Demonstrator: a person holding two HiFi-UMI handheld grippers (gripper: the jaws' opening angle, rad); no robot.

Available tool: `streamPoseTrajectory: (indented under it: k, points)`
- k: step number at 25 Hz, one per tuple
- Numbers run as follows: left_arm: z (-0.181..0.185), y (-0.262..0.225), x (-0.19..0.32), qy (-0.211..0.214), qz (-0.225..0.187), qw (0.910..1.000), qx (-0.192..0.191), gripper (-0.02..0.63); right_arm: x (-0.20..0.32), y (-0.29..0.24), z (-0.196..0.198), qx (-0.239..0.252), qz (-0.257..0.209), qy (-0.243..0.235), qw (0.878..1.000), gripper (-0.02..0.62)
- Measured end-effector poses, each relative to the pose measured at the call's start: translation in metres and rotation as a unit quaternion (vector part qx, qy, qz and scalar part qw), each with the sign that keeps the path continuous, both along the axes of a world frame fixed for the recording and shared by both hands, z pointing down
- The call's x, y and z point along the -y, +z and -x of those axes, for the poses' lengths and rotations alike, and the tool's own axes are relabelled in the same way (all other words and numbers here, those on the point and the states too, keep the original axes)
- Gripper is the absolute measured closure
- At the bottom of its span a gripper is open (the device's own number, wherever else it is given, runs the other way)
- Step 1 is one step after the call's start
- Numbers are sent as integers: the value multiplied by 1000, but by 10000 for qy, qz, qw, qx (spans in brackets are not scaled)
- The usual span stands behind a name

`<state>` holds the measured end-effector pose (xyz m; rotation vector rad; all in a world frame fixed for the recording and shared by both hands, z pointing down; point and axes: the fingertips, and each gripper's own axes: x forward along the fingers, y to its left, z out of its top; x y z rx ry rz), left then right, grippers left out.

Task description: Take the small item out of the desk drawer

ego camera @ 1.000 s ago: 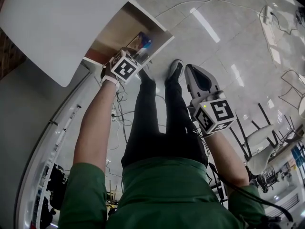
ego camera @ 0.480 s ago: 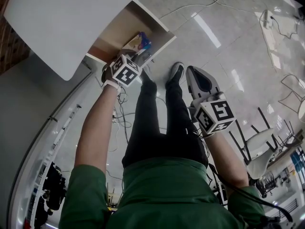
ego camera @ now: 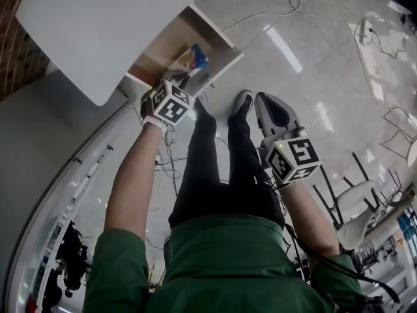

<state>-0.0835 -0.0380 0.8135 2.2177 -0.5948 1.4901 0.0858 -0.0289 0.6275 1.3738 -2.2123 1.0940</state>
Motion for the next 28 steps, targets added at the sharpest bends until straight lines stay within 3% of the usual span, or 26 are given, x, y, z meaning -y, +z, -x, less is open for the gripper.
streamPoseTrajectory:
  k: [20, 28]
  points:
    - [-24, -103, 2, -78, -669, 9970, -369, 578, 19, -68, 8, -69, -588, -223, 9980, 592]
    - [-28, -158, 3, -281, -1105, 9919, -556, 580, 24, -101, 13, -41, -823, -396, 9958, 592]
